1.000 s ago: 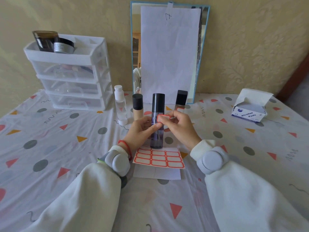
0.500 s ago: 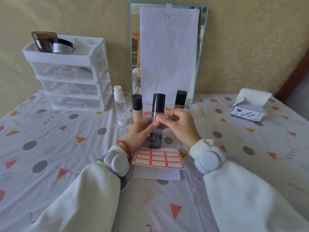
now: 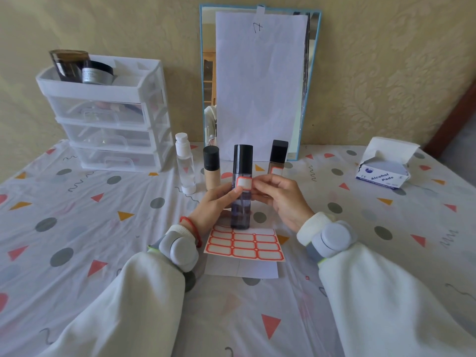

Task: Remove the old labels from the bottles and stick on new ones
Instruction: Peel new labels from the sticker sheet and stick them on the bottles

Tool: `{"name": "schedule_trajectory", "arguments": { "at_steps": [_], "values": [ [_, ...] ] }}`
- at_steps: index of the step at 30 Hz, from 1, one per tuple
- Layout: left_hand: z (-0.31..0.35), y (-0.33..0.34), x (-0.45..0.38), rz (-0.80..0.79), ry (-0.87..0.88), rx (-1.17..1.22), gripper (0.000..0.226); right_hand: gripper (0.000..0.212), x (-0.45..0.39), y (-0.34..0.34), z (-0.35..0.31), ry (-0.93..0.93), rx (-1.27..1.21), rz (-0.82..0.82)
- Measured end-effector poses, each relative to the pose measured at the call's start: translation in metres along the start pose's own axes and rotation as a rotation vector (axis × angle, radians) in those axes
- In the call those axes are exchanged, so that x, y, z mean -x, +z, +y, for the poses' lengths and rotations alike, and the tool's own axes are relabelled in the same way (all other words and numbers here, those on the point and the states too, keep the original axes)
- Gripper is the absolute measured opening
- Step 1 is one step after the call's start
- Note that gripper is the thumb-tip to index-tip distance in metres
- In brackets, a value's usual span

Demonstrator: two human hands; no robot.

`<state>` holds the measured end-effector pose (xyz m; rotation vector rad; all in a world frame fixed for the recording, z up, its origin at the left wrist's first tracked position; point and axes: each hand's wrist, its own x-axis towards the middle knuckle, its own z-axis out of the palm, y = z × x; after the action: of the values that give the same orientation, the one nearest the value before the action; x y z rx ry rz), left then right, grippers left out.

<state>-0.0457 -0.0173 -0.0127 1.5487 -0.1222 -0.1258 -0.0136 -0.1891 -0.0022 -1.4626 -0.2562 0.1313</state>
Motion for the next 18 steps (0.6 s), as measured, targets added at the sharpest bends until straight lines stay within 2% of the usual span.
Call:
{"name": "schedule_trajectory", "arguments": {
  "at_steps": [3, 6, 8, 13, 18],
  "values": [
    [0.0, 0.0, 0.0, 0.002, -0.014, 0.017, 0.024, 0.013, 0.0, 0.003, 0.002, 0.018, 0.051, 0.019],
    [0.0, 0.0, 0.0, 0.012, -0.021, -0.022, 0.027, 0.014, 0.003, 0.006, 0.003, 0.032, 0.214, 0.027],
    [0.001, 0.001, 0.001, 0.014, -0.011, -0.022, 0.029, 0.023, 0.005, 0.007, 0.001, 0.015, 0.313, -0.01],
    [0.004, 0.001, 0.004, 0.001, 0.008, -0.016, 0.031, 0.062, 0.012, 0.015, 0.001, 0.003, 0.452, -0.15],
    [0.004, 0.001, 0.004, 0.049, 0.042, -0.025, 0.035, 0.06, 0.01, 0.019, 0.003, -0.068, 0.537, -0.088]
  ]
}}
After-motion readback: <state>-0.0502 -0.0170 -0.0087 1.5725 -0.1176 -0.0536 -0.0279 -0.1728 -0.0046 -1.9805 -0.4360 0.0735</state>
